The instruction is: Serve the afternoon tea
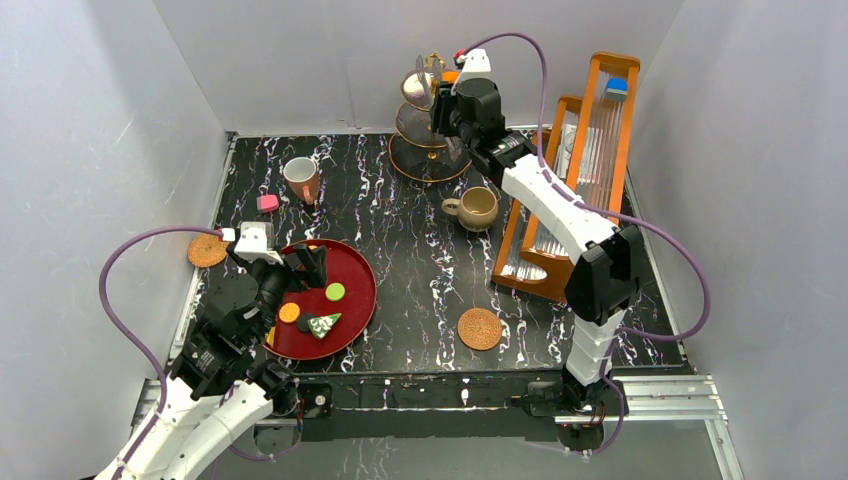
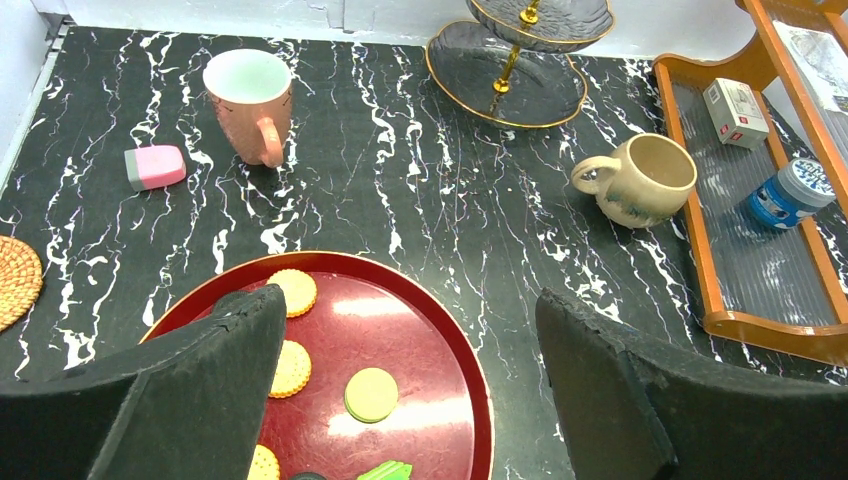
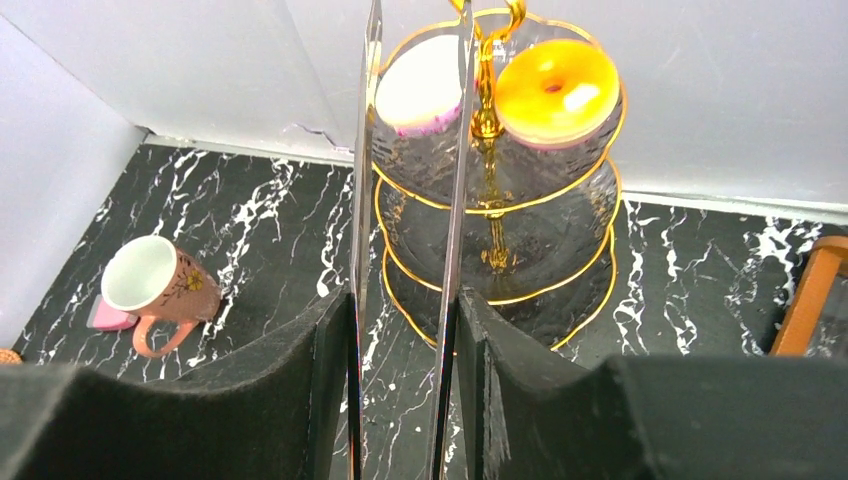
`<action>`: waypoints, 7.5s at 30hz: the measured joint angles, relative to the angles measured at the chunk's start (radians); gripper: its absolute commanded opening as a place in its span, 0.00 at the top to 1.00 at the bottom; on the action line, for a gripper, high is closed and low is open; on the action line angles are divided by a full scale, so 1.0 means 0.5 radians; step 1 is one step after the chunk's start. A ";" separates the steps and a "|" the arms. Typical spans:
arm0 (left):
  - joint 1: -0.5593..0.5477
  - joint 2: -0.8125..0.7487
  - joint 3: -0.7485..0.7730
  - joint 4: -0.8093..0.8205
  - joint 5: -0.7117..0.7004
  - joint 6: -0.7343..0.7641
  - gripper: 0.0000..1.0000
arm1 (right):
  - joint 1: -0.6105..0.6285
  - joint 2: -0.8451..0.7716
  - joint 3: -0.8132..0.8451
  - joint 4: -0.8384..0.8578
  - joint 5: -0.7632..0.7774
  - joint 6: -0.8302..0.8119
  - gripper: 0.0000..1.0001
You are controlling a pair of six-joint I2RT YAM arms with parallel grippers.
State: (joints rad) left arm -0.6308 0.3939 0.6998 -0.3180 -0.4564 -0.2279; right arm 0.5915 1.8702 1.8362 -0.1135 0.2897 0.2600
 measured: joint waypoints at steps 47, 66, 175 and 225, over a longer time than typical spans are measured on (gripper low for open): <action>0.000 -0.069 0.000 -0.008 -0.221 -0.002 0.08 | 0.705 -0.911 -1.315 -0.321 -0.847 -0.037 0.52; 0.000 -0.070 0.000 -0.008 -0.249 -0.001 0.08 | 0.939 -0.438 -1.397 -0.128 -1.000 -0.205 0.49; 0.000 -0.111 0.000 -0.009 -0.261 -0.002 0.08 | 1.087 -0.232 -1.054 -0.433 -0.451 -0.247 0.60; 0.000 -0.069 0.000 -0.008 -0.201 -0.008 0.08 | -0.146 -0.063 0.101 -0.611 -0.330 -0.307 0.51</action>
State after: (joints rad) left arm -0.6308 0.3595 0.6998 -0.3222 -0.5571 -0.2317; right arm 0.5182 1.8385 1.8870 -0.4191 0.1246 0.1066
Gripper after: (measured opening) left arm 0.918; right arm 0.470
